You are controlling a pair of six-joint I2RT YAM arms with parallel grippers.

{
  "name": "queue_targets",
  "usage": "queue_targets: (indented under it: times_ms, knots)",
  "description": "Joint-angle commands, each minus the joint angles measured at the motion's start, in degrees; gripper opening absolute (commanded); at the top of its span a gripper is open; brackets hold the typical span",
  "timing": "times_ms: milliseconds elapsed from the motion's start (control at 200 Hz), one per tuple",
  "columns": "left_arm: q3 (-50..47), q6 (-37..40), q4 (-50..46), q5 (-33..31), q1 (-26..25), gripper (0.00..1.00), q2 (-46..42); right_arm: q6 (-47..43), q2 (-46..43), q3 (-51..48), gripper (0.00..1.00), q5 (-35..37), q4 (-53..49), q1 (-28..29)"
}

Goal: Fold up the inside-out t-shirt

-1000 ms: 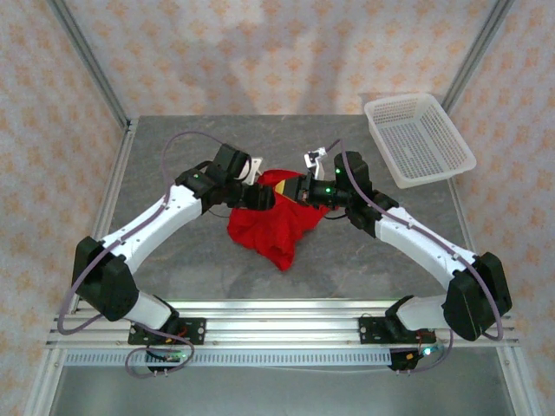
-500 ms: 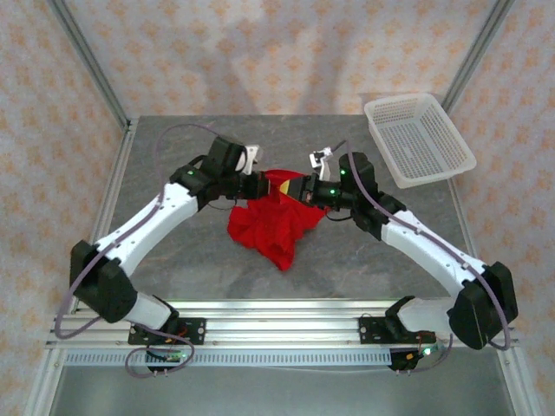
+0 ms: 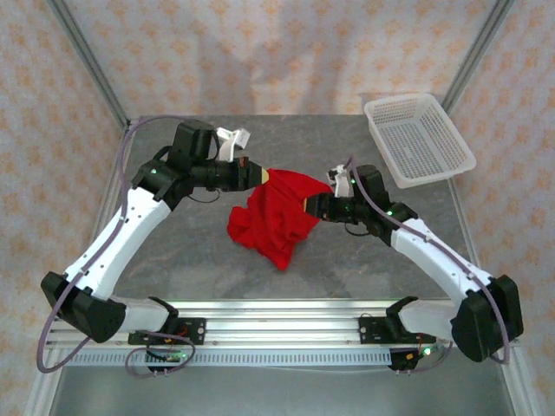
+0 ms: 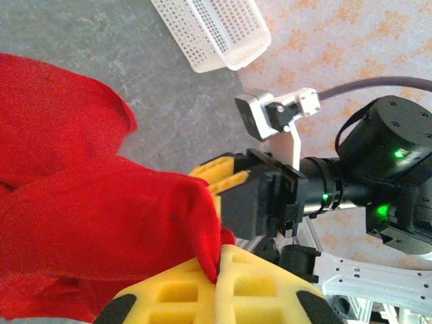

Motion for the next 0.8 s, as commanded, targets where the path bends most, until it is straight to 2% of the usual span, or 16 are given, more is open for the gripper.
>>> queue_targets:
  times_ms: [0, 50, 80, 160, 290, 385, 490, 661, 796]
  knots:
    - [-0.8, -1.8, 3.4, 2.9, 0.5, 0.00, -0.3, -9.7, -6.1, 2.6, 0.48, 9.1, -5.2, 2.6]
    - [-0.2, -1.3, 3.1, 3.4, 0.3, 0.00, 0.4, -14.8, -8.3, 2.9, 0.60, 15.2, -4.5, 5.3]
    - [0.2, -0.9, 2.5, 3.7, 0.3, 0.00, 0.9, -18.3, -9.0, 3.2, 0.63, 18.1, -3.8, 6.9]
    - [1.7, 0.3, 1.4, 4.6, -0.4, 0.00, 2.0, -25.2, -8.3, 5.9, 0.64, 24.7, -3.1, 9.6]
    - [3.2, 1.1, 1.1, 5.5, -1.2, 0.00, 3.0, -34.2, -1.9, 12.7, 0.64, 30.3, -4.4, 12.1]
    - [4.0, 0.9, 0.1, 4.7, -1.4, 0.00, 3.6, -37.5, 1.0, 16.0, 0.64, 24.8, -4.1, 12.6]
    - [4.4, 1.4, 0.0, 4.8, -1.4, 0.00, 3.8, -35.5, 1.0, 15.8, 0.63, 17.8, -1.8, 12.7]
    - [3.6, 0.8, 1.5, 4.6, -1.4, 0.00, 3.2, -35.3, 3.7, 14.0, 0.59, 19.6, -3.0, 13.3]
    - [4.0, 1.4, 0.3, 4.3, -1.5, 0.00, 3.9, -37.3, 5.0, 13.1, 0.60, 17.7, -4.4, 13.5]
